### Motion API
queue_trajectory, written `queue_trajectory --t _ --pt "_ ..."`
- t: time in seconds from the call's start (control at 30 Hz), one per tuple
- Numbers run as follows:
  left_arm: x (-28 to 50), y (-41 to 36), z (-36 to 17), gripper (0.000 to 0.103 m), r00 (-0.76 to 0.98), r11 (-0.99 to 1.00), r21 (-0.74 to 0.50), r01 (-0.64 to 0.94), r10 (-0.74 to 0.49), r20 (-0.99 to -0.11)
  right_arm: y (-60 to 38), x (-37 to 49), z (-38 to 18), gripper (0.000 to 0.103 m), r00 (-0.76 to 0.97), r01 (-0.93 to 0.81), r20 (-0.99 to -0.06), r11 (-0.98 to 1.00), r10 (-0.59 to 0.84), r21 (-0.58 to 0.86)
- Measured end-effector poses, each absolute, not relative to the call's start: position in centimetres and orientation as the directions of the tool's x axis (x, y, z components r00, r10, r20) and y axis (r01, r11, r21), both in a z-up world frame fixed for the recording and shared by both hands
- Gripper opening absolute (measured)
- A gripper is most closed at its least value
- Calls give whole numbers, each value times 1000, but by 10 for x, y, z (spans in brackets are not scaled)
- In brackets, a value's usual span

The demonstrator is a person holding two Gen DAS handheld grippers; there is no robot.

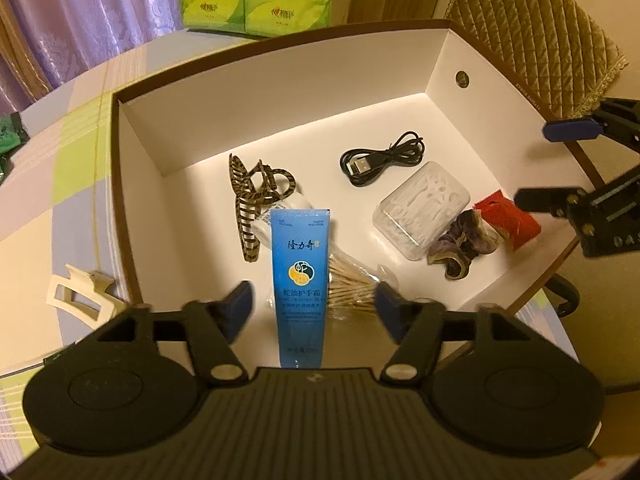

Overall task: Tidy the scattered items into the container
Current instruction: 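Open both tools to drop the blue tube and red packet into the box, then withdraw both tools from the box toward the lip gel and clip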

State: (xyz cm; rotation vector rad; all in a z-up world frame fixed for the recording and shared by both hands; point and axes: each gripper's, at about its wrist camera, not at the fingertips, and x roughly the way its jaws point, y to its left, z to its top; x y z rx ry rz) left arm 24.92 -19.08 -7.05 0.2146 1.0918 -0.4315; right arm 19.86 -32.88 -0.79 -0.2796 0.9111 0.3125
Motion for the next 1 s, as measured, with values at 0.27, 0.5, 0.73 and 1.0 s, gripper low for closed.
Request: queue_trajectory --t 0.27,0.5,0.73,1.0 --pt "245 -183 -59 85 406 914 -58 402 -235 -883 -325 176 4 101 609 -371 -769 926 193 -62" --pt "235 -177 -43 92 433 921 -62 385 -239 -869 -320 161 11 101 639 -336 -746 940 189 -50" --pt "223 -173 -28 93 454 921 -66 385 -251 -855 -313 149 16 101 646 -314 -738 949 192 -28" --pt "206 -163 -8 93 489 921 -72 382 -268 -830 -308 137 27 101 669 -286 -716 958 198 -2"
